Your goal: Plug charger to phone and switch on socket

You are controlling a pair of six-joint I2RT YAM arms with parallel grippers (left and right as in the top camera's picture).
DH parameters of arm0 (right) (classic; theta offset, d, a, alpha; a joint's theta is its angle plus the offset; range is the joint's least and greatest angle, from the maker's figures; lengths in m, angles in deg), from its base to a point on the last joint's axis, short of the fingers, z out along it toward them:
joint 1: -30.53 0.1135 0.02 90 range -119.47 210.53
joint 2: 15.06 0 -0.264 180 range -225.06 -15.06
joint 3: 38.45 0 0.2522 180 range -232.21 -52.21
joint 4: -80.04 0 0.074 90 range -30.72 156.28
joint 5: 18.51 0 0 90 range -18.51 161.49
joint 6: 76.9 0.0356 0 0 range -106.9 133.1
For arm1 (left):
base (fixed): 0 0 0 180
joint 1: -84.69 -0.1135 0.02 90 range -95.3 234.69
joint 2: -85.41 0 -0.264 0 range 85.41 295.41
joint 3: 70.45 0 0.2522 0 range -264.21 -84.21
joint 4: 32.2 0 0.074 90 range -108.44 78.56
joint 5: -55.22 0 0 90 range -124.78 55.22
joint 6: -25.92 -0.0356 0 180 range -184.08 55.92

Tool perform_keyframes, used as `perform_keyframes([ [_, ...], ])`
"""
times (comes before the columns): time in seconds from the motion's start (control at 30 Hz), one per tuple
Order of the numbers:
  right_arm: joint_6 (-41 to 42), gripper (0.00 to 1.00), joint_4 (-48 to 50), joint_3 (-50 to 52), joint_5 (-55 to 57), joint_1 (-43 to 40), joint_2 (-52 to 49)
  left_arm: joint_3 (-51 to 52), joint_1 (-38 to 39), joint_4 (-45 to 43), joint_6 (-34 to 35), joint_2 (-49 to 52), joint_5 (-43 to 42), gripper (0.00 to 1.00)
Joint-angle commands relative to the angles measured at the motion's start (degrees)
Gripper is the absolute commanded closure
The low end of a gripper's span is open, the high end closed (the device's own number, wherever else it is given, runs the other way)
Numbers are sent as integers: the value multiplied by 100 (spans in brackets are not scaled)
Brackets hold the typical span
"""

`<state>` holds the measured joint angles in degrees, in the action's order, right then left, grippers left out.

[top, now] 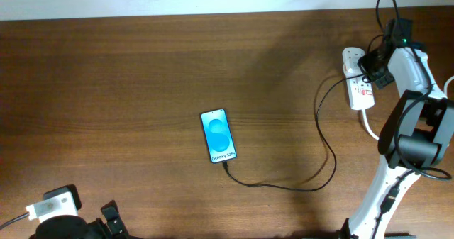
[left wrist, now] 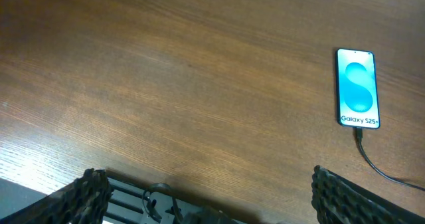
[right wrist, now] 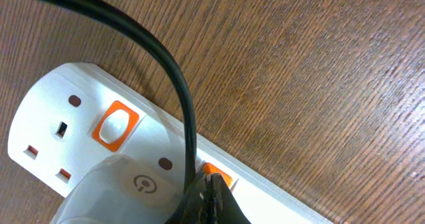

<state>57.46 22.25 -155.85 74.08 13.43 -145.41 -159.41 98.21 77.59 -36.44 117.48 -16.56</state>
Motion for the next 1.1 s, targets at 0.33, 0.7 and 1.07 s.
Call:
perform_keyframes([
  [0.33, -61, 96, -341, 195, -271, 426, -127, 17, 9, -11, -28, -20, 0, 1],
  [0.7, -199, 96, -1902, 140, 457, -516, 1005, 17, 9, -11, -26, -20, 0, 1],
  [1.07, -516, 96, -3960, 140, 426, 273, 3987, 17, 9, -11, -28, -20, 0, 0],
])
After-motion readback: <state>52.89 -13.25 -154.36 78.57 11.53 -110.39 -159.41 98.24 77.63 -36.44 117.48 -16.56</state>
